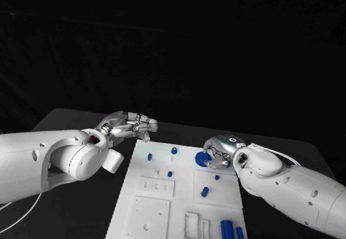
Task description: Assemble the parts on the task board
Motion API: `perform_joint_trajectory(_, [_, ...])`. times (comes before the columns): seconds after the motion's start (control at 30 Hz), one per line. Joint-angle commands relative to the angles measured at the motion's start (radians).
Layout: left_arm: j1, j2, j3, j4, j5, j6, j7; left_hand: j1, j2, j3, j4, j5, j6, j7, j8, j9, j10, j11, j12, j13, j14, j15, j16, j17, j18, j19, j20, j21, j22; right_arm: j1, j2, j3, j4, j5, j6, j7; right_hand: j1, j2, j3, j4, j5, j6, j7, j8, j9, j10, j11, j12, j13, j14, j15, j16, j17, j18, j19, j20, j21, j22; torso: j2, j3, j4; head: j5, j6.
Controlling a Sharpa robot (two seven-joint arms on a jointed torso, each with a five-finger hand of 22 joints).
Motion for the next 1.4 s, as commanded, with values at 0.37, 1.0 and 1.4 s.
perform_joint_trajectory(0.37, [0.002, -0.001, 0.001, 0.004, -0.003, 0.006, 0.006, -0.011, -0.002, 0.005, -0.005, 0.005, -0.004, -0.003, -0.004, 0.001, 0.005, 0.005, -0.006, 0.002, -0.006, -0.002, 0.004, -0.001, 0.020, -0.002, -0.007, 0.007, -0.001, 0.016, -0.018, 0.000, 0.115, -0.204, -0.111, -0.100, 0.022, -0.053, 0.042, 0.055, -0.063, 0.062, 0.031, 0.007, 0.002, 0.021, -0.007, -0.003, -0.007, 0.007, -0.010, -0.009, 0.010, 0.085, 0.018, -0.008, 0.009, 0.013, 0.000, 0.0006, -0.0013, 0.002, 0.005])
perform_joint_trajectory(1.0, [0.002, 0.001, 0.001, 0.004, -0.003, 0.005, 0.007, -0.014, -0.002, 0.009, -0.011, 0.005, -0.004, -0.003, -0.005, 0.001, 0.005, 0.006, -0.008, 0.003, -0.006, -0.002, 0.004, -0.001, 0.020, -0.002, -0.007, 0.008, -0.002, 0.019, 0.067, -0.021, 0.157, -0.334, -0.143, -0.173, 0.043, -0.101, 0.088, 0.113, -0.112, 0.074, 0.029, 0.007, 0.003, 0.037, -0.008, -0.009, -0.013, 0.012, -0.011, -0.014, 0.016, 0.085, 0.025, -0.007, 0.013, 0.014, 0.002, -0.0009, 0.0026, 0.011, 0.004])
perform_joint_trajectory(1.4, [0.002, 0.011, 0.001, 0.001, -0.003, 0.007, 0.007, -0.020, -0.002, 0.013, -0.016, 0.005, -0.004, -0.003, -0.005, 0.002, 0.006, 0.006, -0.010, 0.004, -0.006, -0.001, 0.004, -0.001, 0.020, -0.003, -0.007, 0.009, -0.003, 0.014, 0.116, -0.038, 0.123, -0.324, -0.130, -0.162, 0.045, -0.101, 0.090, 0.115, -0.111, 0.073, 0.029, 0.006, 0.003, 0.037, -0.008, -0.010, -0.013, 0.012, -0.010, -0.015, 0.017, 0.085, 0.025, -0.007, 0.013, 0.014, 0.005, -0.0038, 0.0094, 0.016, -0.001])
